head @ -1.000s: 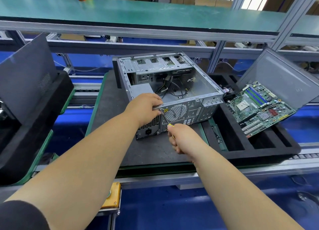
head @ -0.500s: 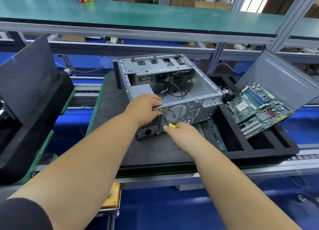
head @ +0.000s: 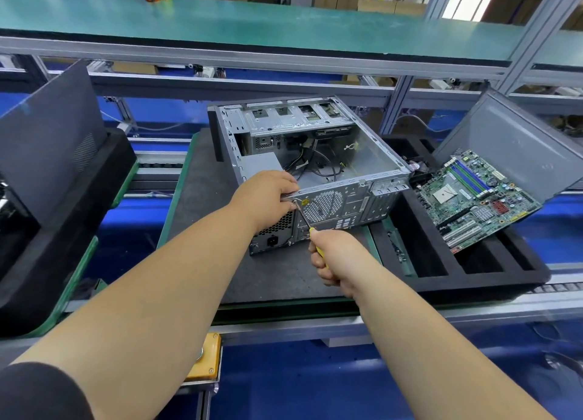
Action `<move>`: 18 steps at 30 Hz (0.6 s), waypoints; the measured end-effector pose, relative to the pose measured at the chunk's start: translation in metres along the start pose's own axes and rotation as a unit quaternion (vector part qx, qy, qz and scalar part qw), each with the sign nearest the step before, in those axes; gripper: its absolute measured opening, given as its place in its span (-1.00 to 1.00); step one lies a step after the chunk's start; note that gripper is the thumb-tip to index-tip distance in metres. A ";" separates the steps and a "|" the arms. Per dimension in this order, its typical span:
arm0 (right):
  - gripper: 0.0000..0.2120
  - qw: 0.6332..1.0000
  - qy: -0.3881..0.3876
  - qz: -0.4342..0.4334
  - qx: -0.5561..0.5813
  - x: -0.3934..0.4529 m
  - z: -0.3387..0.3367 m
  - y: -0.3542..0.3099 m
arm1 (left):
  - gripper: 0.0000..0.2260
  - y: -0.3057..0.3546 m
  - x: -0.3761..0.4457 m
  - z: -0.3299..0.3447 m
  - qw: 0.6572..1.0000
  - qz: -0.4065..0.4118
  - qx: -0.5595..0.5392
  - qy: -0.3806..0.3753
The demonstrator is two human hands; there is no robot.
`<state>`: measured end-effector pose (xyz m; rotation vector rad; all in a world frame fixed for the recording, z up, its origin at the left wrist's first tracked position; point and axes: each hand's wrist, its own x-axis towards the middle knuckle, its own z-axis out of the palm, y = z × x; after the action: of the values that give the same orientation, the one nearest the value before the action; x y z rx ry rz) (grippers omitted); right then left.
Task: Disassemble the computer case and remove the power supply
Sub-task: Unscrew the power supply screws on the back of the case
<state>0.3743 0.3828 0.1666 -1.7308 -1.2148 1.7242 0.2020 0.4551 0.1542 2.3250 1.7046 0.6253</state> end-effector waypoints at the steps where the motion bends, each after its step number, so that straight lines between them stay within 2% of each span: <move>1: -0.67 0.990 0.050 -0.038 -0.127 -0.001 0.001 -0.001 | -0.75 0.000 0.000 0.000 1.000 0.001 -0.001 -0.001; 3: -0.75 0.926 0.133 -0.109 -0.336 -0.003 0.005 0.000 | -0.75 0.000 0.000 0.000 1.000 0.002 -0.001 0.000; 4: -0.81 0.896 0.165 -0.126 -0.393 -0.004 0.009 0.001 | -0.76 0.000 0.000 0.000 1.000 0.003 -0.001 0.001; 7: -0.85 0.839 0.231 -0.121 -0.477 -0.006 0.020 0.002 | -0.77 -0.001 0.001 0.000 1.000 0.006 0.001 0.003; 10: -0.77 0.824 0.240 -0.101 -0.503 -0.003 0.025 -0.003 | -0.77 -0.001 0.001 0.000 1.000 0.007 0.002 0.000; 12: -0.74 0.826 0.228 -0.105 -0.504 -0.002 0.021 -0.006 | -0.76 -0.002 0.001 0.000 1.000 0.007 0.004 -0.004; 14: -0.78 0.850 0.188 -0.119 -0.478 -0.004 0.012 -0.008 | -0.75 -0.001 0.001 0.000 1.000 0.007 0.005 -0.006; 16: -0.74 0.898 0.136 -0.108 -0.405 -0.005 -0.001 -0.011 | -0.73 -0.001 0.001 0.000 1.000 0.001 0.004 -0.007; 18: -0.67 0.965 0.075 -0.065 -0.242 -0.006 -0.012 -0.011 | -0.72 -0.002 0.001 0.000 1.000 -0.003 0.003 -0.007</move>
<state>0.3830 0.3871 0.1813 -1.9477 -1.7384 1.2608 0.2011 0.4565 0.1536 2.3230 1.7088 0.6034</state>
